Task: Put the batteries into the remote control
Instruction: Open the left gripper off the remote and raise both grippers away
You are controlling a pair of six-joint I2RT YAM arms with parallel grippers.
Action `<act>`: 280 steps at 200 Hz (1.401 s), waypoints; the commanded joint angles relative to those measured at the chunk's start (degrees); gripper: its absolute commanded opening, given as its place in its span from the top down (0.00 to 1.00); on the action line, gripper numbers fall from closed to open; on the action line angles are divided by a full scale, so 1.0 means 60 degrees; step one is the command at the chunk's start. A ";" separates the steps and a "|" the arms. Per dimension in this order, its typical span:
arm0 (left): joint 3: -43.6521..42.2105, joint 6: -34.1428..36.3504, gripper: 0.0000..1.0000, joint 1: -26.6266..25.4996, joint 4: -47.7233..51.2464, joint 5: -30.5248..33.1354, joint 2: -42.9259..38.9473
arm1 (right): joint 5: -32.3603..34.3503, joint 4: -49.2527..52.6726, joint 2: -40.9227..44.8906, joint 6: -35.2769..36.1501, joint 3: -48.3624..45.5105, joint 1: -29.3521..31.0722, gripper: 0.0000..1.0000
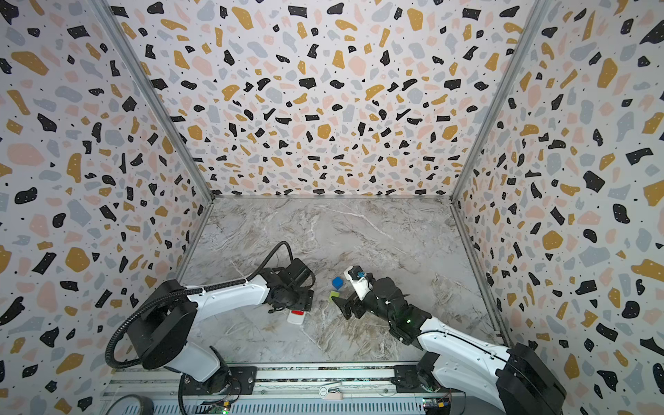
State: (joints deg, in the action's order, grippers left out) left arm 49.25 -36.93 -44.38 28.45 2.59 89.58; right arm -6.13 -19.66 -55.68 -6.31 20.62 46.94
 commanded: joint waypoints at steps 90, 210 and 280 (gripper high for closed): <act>-0.0981 0.0610 0.00 0.0629 -0.0322 0.1356 -0.2947 | 0.2467 0.1879 0.2367 -0.0706 -0.0177 -0.1211 0.01; -0.2654 -0.0176 0.01 0.1508 -0.2274 0.6729 -0.4909 | 0.5979 0.2615 0.5035 -0.1538 -0.1413 -0.4489 0.01; -0.4450 -0.0135 0.01 0.1508 -0.4001 0.9985 -0.6765 | 0.6846 0.0832 0.4176 -0.0749 -0.2346 -0.4813 0.01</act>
State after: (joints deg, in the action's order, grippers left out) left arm 26.59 -38.72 -35.62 11.77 52.62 51.48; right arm 33.50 -8.34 -28.27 -13.98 8.49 18.55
